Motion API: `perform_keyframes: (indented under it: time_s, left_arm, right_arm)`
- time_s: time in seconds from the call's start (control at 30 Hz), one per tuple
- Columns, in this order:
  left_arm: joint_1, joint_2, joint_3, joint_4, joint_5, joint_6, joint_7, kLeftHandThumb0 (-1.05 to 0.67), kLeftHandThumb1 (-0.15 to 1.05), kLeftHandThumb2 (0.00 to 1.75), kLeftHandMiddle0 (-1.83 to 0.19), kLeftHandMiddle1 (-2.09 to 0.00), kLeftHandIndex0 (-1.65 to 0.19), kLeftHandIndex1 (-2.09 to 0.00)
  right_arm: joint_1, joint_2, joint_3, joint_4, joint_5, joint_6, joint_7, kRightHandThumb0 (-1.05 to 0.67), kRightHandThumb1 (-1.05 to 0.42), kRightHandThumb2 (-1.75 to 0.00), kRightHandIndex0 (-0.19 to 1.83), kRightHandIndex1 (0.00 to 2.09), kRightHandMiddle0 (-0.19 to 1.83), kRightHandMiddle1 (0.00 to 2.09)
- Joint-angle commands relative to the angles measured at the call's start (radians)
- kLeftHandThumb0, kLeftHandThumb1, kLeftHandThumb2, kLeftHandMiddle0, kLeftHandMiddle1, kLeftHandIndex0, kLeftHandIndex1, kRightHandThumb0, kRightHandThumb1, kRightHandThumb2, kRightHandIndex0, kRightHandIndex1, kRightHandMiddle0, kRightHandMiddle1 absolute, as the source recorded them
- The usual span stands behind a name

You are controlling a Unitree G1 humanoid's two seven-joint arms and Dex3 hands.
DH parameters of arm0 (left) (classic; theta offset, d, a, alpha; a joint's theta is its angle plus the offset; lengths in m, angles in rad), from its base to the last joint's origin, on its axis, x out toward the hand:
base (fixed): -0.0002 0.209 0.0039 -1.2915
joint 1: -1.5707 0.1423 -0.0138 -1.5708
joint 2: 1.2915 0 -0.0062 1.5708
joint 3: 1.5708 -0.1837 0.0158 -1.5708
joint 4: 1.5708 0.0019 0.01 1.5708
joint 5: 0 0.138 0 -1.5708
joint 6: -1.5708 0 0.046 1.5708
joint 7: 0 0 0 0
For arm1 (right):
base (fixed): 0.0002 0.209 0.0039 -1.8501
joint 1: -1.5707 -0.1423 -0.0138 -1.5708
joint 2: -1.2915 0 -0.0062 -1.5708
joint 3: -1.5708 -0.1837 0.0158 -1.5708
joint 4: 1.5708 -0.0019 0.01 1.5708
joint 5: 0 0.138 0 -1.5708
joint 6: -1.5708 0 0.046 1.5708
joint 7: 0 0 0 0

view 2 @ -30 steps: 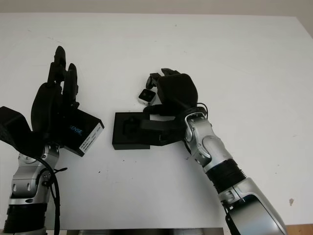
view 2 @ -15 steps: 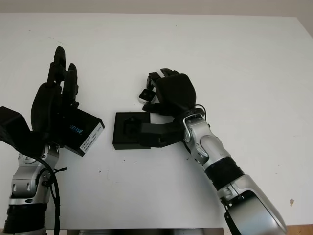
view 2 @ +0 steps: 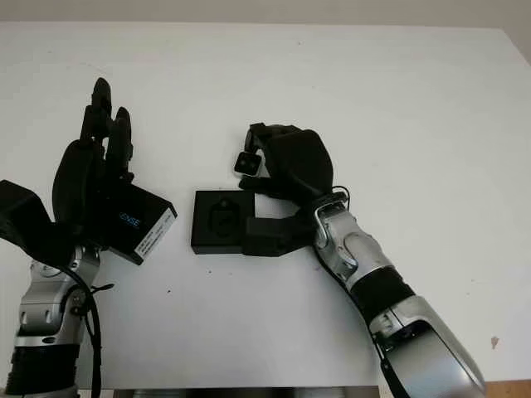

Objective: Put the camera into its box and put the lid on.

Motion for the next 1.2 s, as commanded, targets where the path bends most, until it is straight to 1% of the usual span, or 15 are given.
perform_keyframes:
  time_s: [0.0, 0.13, 0.23, 0.33, 0.47, 0.53, 0.7, 0.87, 0.93, 1.1, 1.17]
  left_arm:
    - [0.013, 0.003, 0.004, -0.016, 0.000, -0.007, -0.003, -0.85, 1.05, 0.48, 0.19, 0.00, 0.19, 0.00]
    - [0.020, 0.005, 0.005, -0.022, 0.004, -0.008, -0.001, -0.85, 1.05, 0.49, 0.19, 0.00, 0.19, 0.00]
    - [0.026, 0.003, 0.006, -0.028, 0.005, 0.000, 0.008, -0.85, 1.05, 0.50, 0.19, 0.00, 0.19, 0.00]
    - [0.032, 0.000, 0.005, -0.030, 0.005, -0.005, 0.012, -0.85, 1.05, 0.49, 0.19, 0.00, 0.19, 0.00]
    - [0.034, 0.002, 0.002, -0.030, 0.006, -0.008, 0.011, -0.85, 1.05, 0.49, 0.19, 0.00, 0.19, 0.00]
    - [0.035, -0.001, 0.004, -0.031, 0.002, -0.007, 0.011, -0.85, 1.05, 0.48, 0.19, 0.00, 0.19, 0.00]
    - [0.039, -0.007, -0.001, -0.031, 0.000, -0.014, 0.008, -0.84, 1.05, 0.49, 0.19, 0.00, 0.19, 0.00]
    - [0.044, -0.006, -0.013, -0.045, 0.011, -0.006, 0.007, -0.82, 1.05, 0.53, 0.19, 0.00, 0.19, 0.00]
    - [0.047, -0.006, -0.018, -0.053, 0.014, 0.000, 0.008, -0.81, 1.05, 0.54, 0.19, 0.00, 0.19, 0.00]
    - [0.050, -0.005, -0.021, -0.056, 0.017, 0.002, 0.008, -0.81, 1.05, 0.55, 0.19, 0.00, 0.19, 0.00]
    - [0.051, -0.006, -0.022, -0.060, 0.016, 0.007, 0.011, -0.82, 1.05, 0.54, 0.19, 0.00, 0.19, 0.00]
  right_arm:
    - [0.002, -0.010, -0.001, 0.017, 0.011, -0.028, -0.014, -0.46, -1.05, -0.18, 0.59, 0.16, 0.39, 1.90]
    - [-0.003, -0.016, -0.022, 0.043, 0.064, -0.112, -0.016, -0.44, -1.05, -0.17, 0.52, 0.13, 0.38, 1.88]
    - [-0.009, -0.024, -0.037, 0.044, 0.101, -0.146, 0.010, -0.45, -1.05, -0.15, 0.50, 0.11, 0.38, 1.77]
    - [-0.012, -0.027, -0.064, 0.037, 0.152, -0.174, 0.049, -0.43, -1.05, -0.12, 0.49, 0.09, 0.40, 1.60]
    - [-0.019, -0.040, -0.096, 0.023, 0.200, -0.204, 0.092, -0.42, -1.05, -0.09, 0.49, 0.08, 0.40, 1.50]
    - [-0.026, -0.053, -0.118, -0.002, 0.228, -0.206, 0.138, -0.43, -1.05, -0.09, 0.49, 0.08, 0.41, 1.53]
    - [-0.014, -0.084, -0.193, -0.154, 0.329, -0.160, 0.323, -0.40, -1.05, -0.11, 0.42, 0.04, 0.40, 1.53]
    - [0.001, -0.106, -0.238, -0.270, 0.361, -0.137, 0.415, -0.42, -1.05, -0.16, 0.41, 0.04, 0.41, 1.65]
    - [0.011, -0.114, -0.250, -0.307, 0.378, -0.136, 0.458, -0.43, -1.05, -0.17, 0.41, 0.04, 0.41, 1.67]
    - [0.055, -0.104, -0.279, -0.394, 0.459, -0.103, 0.564, -0.43, -1.05, -0.21, 0.38, 0.03, 0.40, 1.66]
    - [0.073, -0.100, -0.288, -0.418, 0.494, -0.103, 0.593, -0.42, -1.05, -0.19, 0.38, 0.04, 0.41, 1.68]
